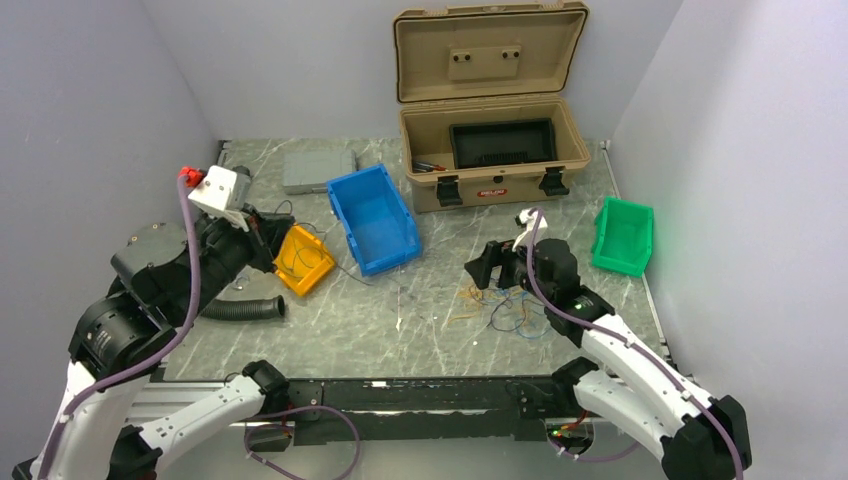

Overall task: Untangle the cables
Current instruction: Untie the cable.

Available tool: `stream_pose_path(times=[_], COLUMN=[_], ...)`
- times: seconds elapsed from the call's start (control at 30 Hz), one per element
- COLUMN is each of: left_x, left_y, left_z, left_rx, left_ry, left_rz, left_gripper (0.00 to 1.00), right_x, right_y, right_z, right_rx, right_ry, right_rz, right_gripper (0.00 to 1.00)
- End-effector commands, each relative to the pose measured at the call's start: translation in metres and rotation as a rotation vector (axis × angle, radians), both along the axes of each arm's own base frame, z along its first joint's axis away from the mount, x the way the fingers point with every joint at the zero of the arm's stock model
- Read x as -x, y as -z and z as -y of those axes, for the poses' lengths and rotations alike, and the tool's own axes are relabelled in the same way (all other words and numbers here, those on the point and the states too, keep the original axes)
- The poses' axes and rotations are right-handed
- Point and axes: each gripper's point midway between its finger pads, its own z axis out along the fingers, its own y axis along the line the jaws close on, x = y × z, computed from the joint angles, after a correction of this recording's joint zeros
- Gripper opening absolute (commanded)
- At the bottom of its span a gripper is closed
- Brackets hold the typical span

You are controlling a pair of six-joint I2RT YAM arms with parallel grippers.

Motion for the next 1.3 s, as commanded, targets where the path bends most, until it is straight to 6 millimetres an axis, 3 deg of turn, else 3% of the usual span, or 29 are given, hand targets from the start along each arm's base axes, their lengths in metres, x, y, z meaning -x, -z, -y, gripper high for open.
stream_pose_path(times=[0.0,0.1,0.27,0.37,0.47,0.63,0.93,1.07,1.27], left_x=[0.010,0.009,0.011,0.008,-0.003,-0.021,-0.045,-0.051,-0.059], left_y=[-0.032,-0.033,-0.014,0.015,0.050,0.101,0.182,0.222,0.270], left_z=[0.031,0.057,0.113,0.142,0.156,0.154,0.120,0.111,0.092], left_rx=[0.067,0.095,0.191,0.231,0.221,0.162,0.015,-0.019,-0.076], left_ry=[0.177,0.282,0.516,0.621,0.621,0.524,0.246,0.151,-0.003], left_rz=[0.072,0.069,0.002,-0.079,-0.163,-0.255,-0.436,-0.515,-0.611], left_gripper=[0.00,0.00,0.00,0.00,0.00,0.00,0.00,0.00,0.00], right_x=[0.017,0.035,0.060,0.059,0.058,0.061,0.056,0.050,0.053], right_y=[-0.072,-0.094,-0.112,-0.106,-0.097,-0.084,-0.064,-0.051,-0.031], right_z=[-0.044,-0.064,-0.086,-0.090,-0.090,-0.085,-0.086,-0.097,-0.135], right_rx=[-0.111,-0.176,-0.279,-0.270,-0.254,-0.245,-0.197,-0.142,-0.094], right_ry=[-0.321,-0.487,-0.670,-0.670,-0.635,-0.600,-0.555,-0.538,-0.555], right_rz=[0.233,0.299,0.351,0.332,0.311,0.280,0.201,0.142,0.051], right_gripper=[0.88,0.89,0.89,0.88,0.87,0.87,0.87,0.87,0.91])
